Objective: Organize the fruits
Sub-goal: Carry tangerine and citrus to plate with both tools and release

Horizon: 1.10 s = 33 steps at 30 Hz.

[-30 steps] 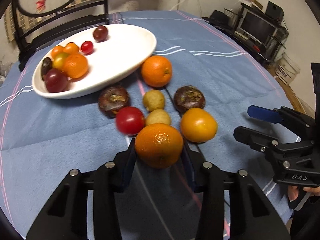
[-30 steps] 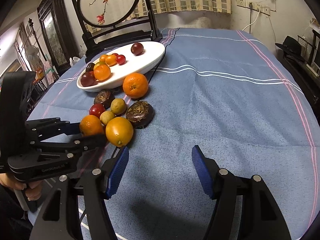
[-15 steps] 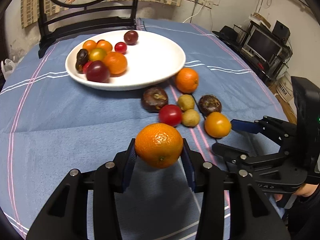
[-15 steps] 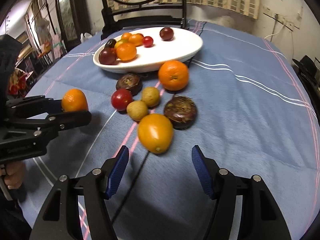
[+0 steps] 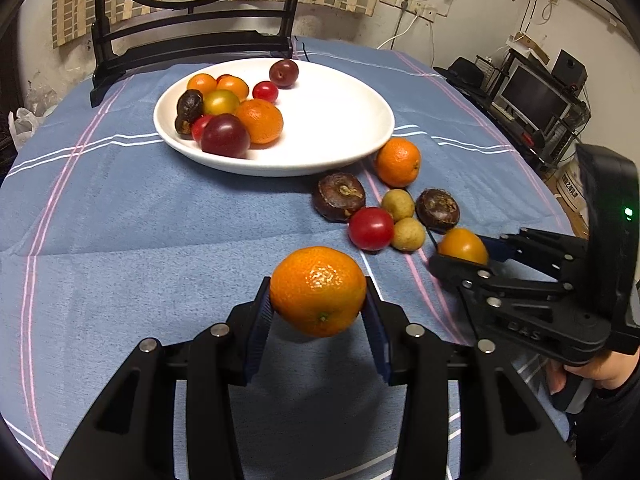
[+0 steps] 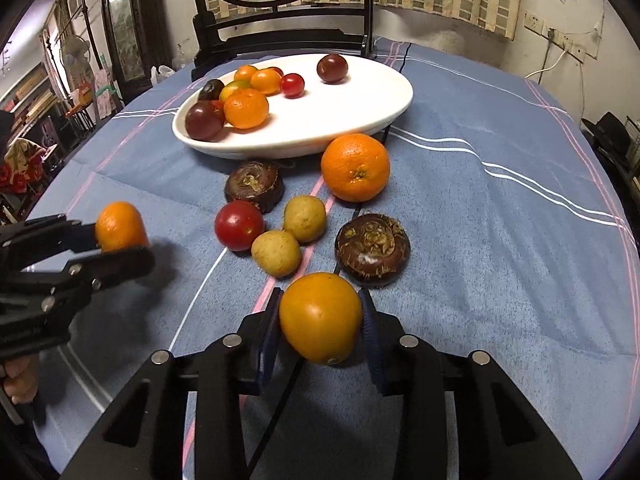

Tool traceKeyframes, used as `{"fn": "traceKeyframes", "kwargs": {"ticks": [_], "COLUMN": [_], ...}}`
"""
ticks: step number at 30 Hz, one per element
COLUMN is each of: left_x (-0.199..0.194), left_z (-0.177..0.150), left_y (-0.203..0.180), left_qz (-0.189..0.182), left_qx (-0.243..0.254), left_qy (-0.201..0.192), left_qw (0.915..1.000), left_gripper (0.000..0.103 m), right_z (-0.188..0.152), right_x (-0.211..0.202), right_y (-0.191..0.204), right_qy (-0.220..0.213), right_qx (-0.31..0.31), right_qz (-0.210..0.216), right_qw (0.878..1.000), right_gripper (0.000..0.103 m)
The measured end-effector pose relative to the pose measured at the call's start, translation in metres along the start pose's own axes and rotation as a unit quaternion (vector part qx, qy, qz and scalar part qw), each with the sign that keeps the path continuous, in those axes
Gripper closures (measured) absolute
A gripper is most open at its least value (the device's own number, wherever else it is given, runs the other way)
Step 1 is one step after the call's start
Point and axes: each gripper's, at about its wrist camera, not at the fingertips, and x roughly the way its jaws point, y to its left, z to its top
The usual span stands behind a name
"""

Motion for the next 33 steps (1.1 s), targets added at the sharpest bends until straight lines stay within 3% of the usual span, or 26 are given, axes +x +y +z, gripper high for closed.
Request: {"fn": "traceKeyframes", "kwargs": {"ticks": [10, 16, 23, 25, 31, 33], "left_x": [-0.014, -0.007, 0.035, 0.051, 0.077, 0.078], "left_z": [0.033, 0.072, 0.122, 0.134, 0.155, 0.161], "left_y": [-0.003, -0.009, 0.003, 0.008, 0.014, 0.016], "left_qz": [0.014, 0.022, 0.051, 0.074, 0.094, 0.084], "left_qx": [0.014, 0.021, -0.014, -0.019, -0.024, -0.032], "left_qy": [-0.023, -0.045, -0.034, -0.027, -0.021, -0.024], "left_qw": [0.9996, 0.9985, 0.9980, 0.9967, 0.9950, 0.9956], "left_gripper": [0.061, 0.061, 0.061, 0.061, 0.061, 0.047], "right_z": [0.027, 0.062, 0.101, 0.108, 0.119, 0.119], "right_x": [-0.050, -0.046, -0.003, 0.010, 0.041, 0.050], "right_y": [-0.006, -0.006, -0.006, -0.002, 0.003, 0.002], "right_qy": [-0.083, -0.109, -0.092, -0.086, -0.066, -0.053], "right_qx": [-0.005, -0.014, -0.029, -0.038, -0.045, -0.039], "right_qz": [0.018, 0.018, 0.011, 0.009, 0.005, 0.005], "right_qw": [0.996, 0.994, 0.995, 0.995, 0.997, 0.998], "right_gripper": [0.066, 0.066, 0.066, 0.066, 0.065, 0.063]}}
